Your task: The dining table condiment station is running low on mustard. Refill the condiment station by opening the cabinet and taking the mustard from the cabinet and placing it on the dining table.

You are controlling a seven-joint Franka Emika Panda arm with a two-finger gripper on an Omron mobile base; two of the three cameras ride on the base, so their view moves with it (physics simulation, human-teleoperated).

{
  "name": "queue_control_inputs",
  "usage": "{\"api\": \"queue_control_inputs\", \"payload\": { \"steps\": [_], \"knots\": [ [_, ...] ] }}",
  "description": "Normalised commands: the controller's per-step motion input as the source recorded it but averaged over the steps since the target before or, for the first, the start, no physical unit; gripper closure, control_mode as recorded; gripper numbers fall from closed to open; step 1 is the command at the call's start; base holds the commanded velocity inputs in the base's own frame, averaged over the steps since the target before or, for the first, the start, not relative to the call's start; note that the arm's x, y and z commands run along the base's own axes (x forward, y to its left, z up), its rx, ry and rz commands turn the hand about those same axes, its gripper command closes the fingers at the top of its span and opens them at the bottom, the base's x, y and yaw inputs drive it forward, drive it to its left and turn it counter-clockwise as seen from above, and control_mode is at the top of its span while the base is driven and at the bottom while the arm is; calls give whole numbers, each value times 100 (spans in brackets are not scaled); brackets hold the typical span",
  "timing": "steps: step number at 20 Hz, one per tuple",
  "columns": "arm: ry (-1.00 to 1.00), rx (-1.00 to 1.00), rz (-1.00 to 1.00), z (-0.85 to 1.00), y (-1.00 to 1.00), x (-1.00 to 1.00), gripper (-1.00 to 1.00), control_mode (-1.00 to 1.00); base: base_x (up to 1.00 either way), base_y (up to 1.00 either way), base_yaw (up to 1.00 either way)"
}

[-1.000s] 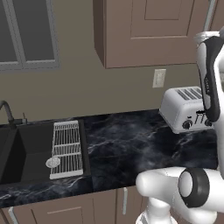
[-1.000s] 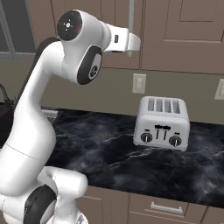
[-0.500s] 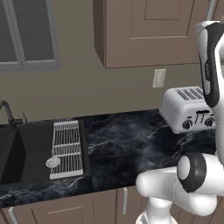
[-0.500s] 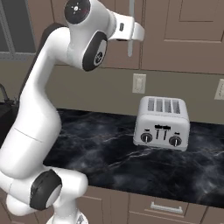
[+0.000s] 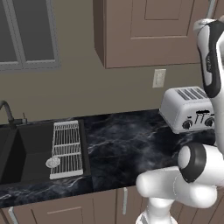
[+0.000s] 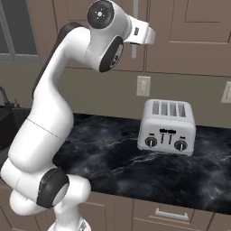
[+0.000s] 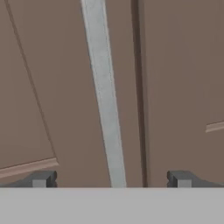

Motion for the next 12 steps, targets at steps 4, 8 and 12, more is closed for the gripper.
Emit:
{"api": "queue_control_inputs", "payload": {
  "steps": [4, 8, 12],
  "knots": [
    [-6, 12, 5, -22, -30, 45, -100, -100, 0, 0, 0],
    [-2, 9, 5, -17, -24, 46, -100, -100, 0, 0, 0],
    [-3, 4, 4, -17, -7, 45, -100, -100, 0, 0, 0]
  ]
}}
